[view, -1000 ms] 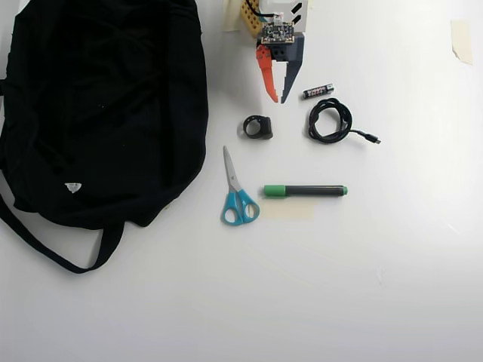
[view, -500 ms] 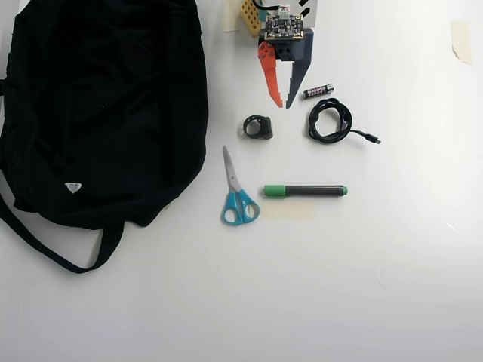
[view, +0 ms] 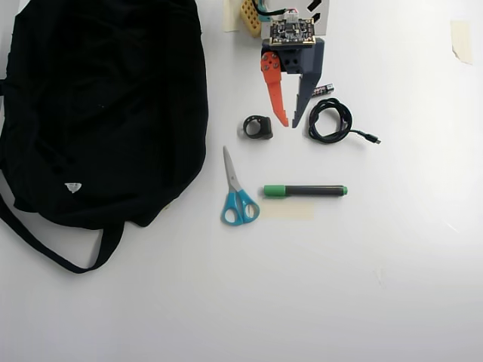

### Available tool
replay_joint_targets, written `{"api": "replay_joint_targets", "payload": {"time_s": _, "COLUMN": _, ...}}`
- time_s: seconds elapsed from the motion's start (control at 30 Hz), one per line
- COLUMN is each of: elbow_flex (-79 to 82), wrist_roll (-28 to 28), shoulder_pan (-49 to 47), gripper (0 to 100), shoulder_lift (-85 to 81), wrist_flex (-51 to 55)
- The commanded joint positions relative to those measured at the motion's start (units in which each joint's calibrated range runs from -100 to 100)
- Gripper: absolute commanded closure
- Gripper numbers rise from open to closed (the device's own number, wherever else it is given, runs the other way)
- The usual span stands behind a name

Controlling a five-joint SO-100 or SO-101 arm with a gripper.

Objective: Put the green marker into the black bag

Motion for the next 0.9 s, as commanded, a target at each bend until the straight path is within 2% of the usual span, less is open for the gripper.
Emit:
{"api": "replay_joint_targets", "payload": {"time_s": 0.0, "elbow_flex": -8.96, "wrist_roll": 0.33, "shoulder_pan": -0.42, "gripper": 98, "shoulder_lift": 3.96, "wrist_flex": -1.03}}
{"api": "replay_joint_targets", "payload": {"time_s": 0.27, "elbow_flex": -17.14, "wrist_roll": 0.33, "shoulder_pan": -0.42, "gripper": 98, "shoulder_lift": 11.92, "wrist_flex": -5.68}}
{"api": "replay_joint_targets", "payload": {"time_s": 0.67, "elbow_flex": -21.99, "wrist_roll": 0.38, "shoulder_pan": -0.42, "gripper": 98, "shoulder_lift": 21.39, "wrist_flex": -22.57}}
{"api": "replay_joint_targets", "payload": {"time_s": 0.87, "elbow_flex": -30.08, "wrist_roll": 0.38, "shoulder_pan": -0.42, "gripper": 98, "shoulder_lift": 27.11, "wrist_flex": -24.38}}
